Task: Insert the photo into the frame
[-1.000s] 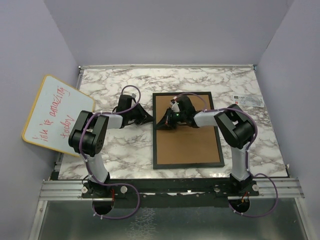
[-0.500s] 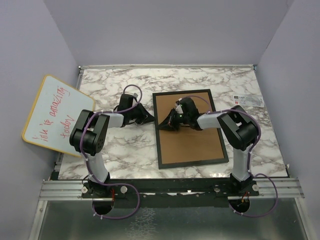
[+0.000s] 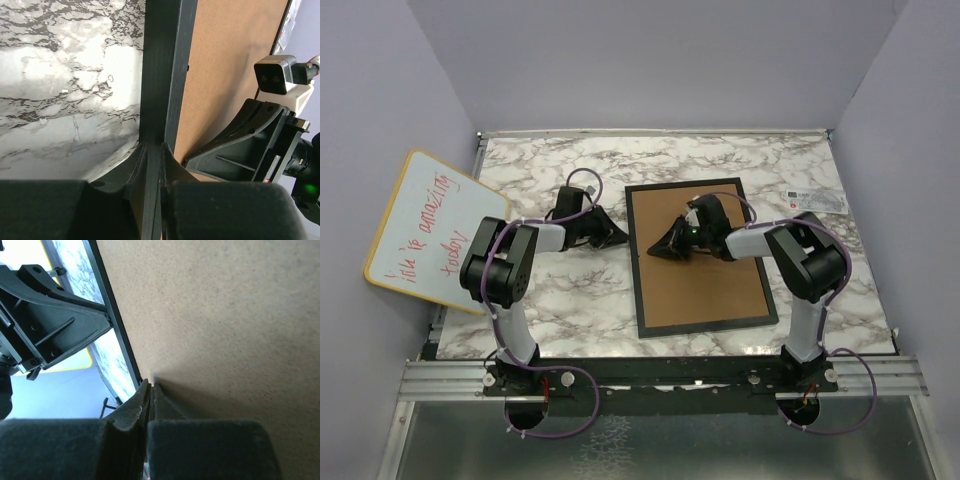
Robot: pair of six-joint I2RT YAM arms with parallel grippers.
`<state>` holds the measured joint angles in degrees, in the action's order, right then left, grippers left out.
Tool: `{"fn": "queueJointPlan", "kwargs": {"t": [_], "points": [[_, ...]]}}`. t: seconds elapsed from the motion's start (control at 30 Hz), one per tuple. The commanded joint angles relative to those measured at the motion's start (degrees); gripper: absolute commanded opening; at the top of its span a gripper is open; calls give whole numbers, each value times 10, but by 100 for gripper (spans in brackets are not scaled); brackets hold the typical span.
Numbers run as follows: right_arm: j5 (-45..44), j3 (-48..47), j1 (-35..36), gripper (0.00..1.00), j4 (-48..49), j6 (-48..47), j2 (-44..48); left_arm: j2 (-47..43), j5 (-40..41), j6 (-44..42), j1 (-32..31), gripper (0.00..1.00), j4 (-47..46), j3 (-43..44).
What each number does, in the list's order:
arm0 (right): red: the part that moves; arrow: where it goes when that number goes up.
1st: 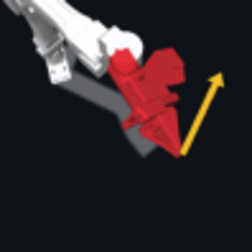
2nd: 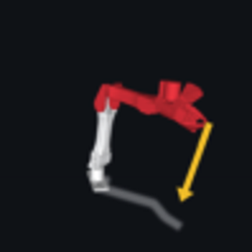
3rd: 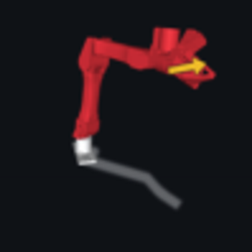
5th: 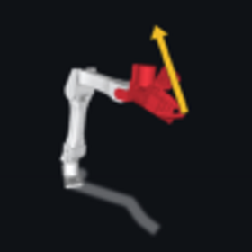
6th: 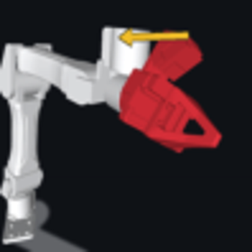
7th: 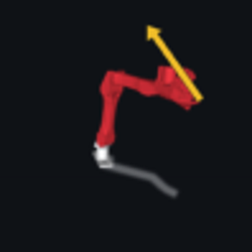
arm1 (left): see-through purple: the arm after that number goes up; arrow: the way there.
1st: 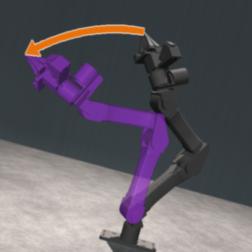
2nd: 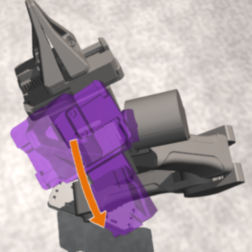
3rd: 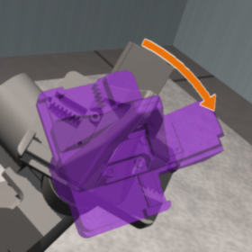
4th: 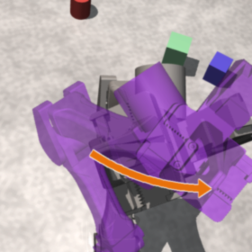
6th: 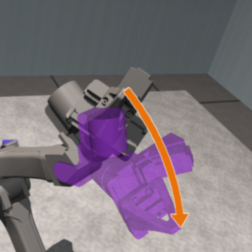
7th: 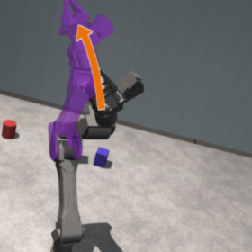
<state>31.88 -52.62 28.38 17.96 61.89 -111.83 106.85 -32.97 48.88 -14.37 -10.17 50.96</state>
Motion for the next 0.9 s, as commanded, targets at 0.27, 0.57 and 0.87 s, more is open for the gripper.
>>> {"fn": "queueJointPlan", "kwargs": {"t": [0.27, 0.57, 0.87], "points": [[57, 10, -8, 11, 119, -77, 0, 27, -12, -58, 15, 20, 48, -24], [127, -4, 8, 19, 201, -52, -24, -20, -48, -33, 15, 41, -18, -29], [119, -30, 20, 20, 123, -75, -55, 16, -74, -29, -14, 51, -49, -16]]}}
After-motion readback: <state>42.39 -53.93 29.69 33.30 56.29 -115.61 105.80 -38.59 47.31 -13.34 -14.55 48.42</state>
